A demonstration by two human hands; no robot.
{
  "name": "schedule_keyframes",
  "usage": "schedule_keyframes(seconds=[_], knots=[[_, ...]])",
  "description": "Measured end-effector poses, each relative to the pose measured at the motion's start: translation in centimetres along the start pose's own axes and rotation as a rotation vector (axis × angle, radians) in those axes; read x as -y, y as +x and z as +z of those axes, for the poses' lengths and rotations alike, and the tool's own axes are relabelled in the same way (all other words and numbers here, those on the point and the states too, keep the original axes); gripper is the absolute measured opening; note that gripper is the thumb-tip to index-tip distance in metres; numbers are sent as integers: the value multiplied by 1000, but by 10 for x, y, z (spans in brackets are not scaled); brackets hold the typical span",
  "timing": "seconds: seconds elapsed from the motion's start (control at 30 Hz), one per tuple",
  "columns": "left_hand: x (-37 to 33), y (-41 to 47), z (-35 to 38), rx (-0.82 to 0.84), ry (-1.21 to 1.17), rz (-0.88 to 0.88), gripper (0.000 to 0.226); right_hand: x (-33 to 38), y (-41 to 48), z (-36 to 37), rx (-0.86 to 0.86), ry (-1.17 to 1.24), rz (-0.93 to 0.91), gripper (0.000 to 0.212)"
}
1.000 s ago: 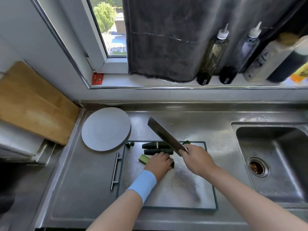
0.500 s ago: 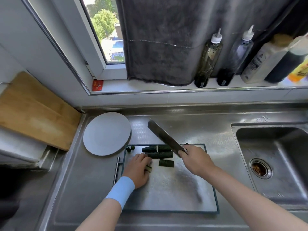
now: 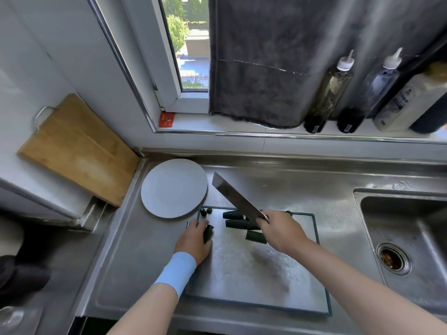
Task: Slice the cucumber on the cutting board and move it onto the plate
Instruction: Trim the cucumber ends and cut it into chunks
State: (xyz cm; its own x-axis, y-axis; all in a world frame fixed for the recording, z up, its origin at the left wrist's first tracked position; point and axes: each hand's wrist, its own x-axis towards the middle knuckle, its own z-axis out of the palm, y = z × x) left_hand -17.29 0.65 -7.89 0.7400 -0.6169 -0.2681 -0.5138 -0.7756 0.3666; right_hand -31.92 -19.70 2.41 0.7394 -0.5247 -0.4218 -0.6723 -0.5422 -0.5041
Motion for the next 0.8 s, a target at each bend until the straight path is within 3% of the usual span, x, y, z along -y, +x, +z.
schedule_keyframes(seconds=[0.13, 0.33, 0.4, 0.47, 0.57, 0.67, 0.73, 0.8], knots=[[-3, -6, 5, 6, -34, 56, 33, 6, 1, 3, 2, -5, -6, 32], [-3, 10, -1, -125, -38, -112, 31, 4, 2, 3, -16, 9, 20, 33], [-7, 12, -2, -190, 83, -40, 32, 0, 2, 1, -27, 12, 32, 33], [-19, 12, 2, -262, 52, 90, 30, -4, 2, -1, -41, 13, 43, 34], [-49, 11, 21, -206, -36, 506, 22, -14, 1, -4, -71, 17, 67, 31], [-78, 14, 43, -126, 95, 795, 23, -26, -2, -9, -84, 0, 87, 29], [-87, 17, 54, -121, 190, 856, 18, -34, -5, -13, -84, 0, 99, 27], [-87, 17, 57, -130, 222, 811, 23, -41, -7, -17, -76, 8, 101, 25]])
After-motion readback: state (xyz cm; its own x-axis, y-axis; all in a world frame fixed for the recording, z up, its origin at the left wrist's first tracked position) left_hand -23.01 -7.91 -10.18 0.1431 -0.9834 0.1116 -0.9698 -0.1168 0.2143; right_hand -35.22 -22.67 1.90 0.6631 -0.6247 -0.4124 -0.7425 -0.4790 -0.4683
